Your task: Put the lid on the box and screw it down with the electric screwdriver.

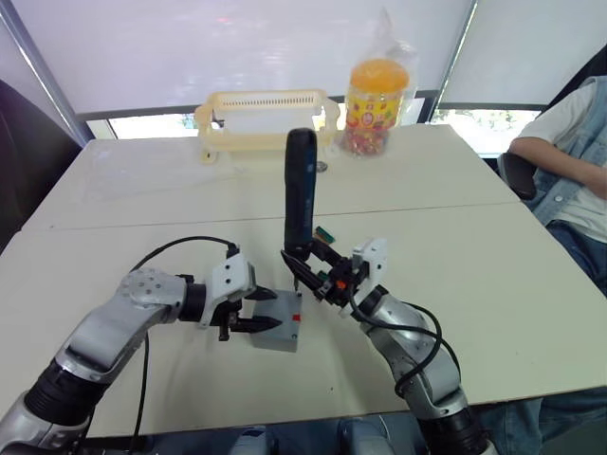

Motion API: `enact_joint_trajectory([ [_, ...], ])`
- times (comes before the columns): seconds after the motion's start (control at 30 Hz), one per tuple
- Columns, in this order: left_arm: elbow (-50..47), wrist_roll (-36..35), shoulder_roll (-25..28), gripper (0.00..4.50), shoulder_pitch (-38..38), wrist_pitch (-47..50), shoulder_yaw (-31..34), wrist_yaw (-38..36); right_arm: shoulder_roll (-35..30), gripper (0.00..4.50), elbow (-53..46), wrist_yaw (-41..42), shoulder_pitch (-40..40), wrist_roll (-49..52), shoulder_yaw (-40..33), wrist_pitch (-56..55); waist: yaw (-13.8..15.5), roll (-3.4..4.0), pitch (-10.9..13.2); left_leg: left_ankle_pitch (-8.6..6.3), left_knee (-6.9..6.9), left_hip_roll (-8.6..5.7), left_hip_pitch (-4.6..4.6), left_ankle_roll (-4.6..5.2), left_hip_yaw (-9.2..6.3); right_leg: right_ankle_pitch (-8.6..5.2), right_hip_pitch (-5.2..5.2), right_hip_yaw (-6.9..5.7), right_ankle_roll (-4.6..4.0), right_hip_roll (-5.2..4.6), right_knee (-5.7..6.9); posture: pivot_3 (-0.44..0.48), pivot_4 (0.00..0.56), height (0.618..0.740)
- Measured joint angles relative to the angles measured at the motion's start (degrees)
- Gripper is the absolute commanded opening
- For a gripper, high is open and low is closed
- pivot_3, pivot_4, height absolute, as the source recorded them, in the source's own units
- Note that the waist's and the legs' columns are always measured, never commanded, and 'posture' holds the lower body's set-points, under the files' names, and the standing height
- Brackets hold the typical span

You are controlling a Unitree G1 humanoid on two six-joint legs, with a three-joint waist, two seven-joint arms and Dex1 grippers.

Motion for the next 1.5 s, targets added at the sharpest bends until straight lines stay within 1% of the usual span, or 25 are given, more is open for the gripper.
enact_joint_trajectory([
  [1.5, 0.13, 0.63, -0.69, 2.41, -0.01, -0.07, -0.07, -0.1, -0.47, 1.79, 0.0, 0.32, 0.66, -0.47, -0.32, -0.73, 0.04, 0.0, -0.01, 0.0, 0.0, 0.0, 0.1, 0.0, 0.0, 0.0, 0.1, 0.0, 0.0, 0.0, 0.0, 0.0, 0.15, 0.74],
])
